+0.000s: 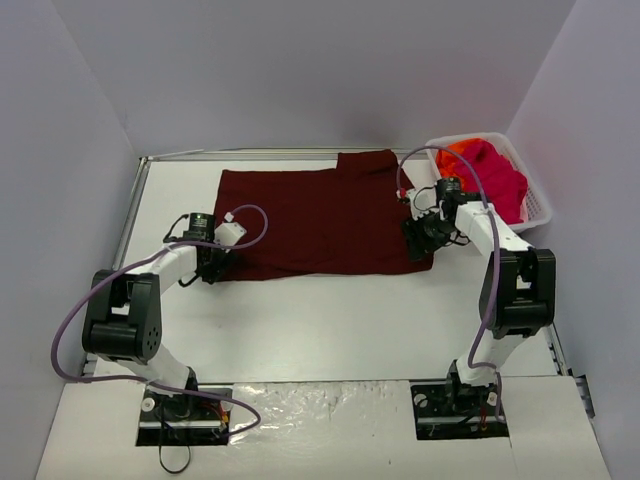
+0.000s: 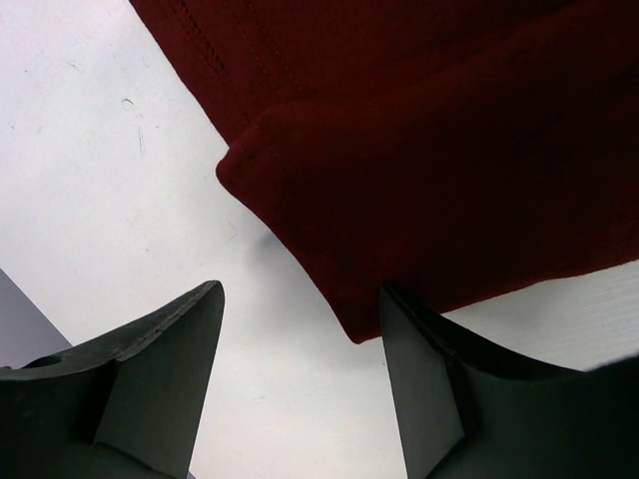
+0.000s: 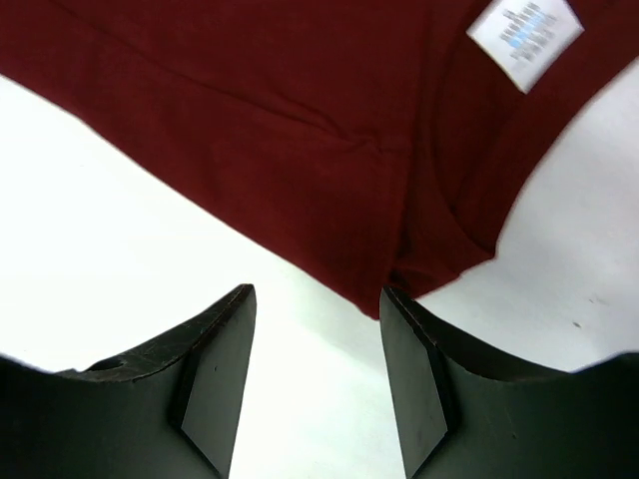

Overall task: Fold and stack the t-shirts
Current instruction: Fold the flattened tshirt in 1/3 of the way

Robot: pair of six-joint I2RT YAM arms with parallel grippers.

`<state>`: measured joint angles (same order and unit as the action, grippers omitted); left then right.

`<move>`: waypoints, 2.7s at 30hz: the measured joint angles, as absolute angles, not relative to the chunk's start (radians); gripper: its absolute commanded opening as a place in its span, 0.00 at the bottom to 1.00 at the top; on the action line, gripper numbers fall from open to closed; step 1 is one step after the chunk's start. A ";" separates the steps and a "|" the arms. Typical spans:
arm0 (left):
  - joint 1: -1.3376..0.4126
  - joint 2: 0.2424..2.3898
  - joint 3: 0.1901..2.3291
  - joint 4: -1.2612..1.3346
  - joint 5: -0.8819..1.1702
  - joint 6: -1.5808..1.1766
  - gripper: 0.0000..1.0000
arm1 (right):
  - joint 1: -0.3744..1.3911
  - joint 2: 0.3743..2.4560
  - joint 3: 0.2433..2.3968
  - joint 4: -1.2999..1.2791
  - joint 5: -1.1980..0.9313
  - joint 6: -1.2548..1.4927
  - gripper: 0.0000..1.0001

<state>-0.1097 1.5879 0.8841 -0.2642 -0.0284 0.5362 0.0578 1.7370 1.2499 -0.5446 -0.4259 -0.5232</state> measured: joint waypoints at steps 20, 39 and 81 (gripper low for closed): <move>-0.110 1.567 0.855 -0.233 -0.027 0.538 0.62 | -0.031 1.882 1.223 -0.495 -0.363 -0.528 0.43; -0.110 1.549 0.838 -0.242 -0.023 0.565 0.49 | -0.068 1.876 1.226 -0.498 -0.337 -0.532 0.00; -0.109 1.434 0.877 -0.347 0.138 0.524 0.39 | -0.054 2.073 1.885 -0.696 -0.663 -0.566 0.45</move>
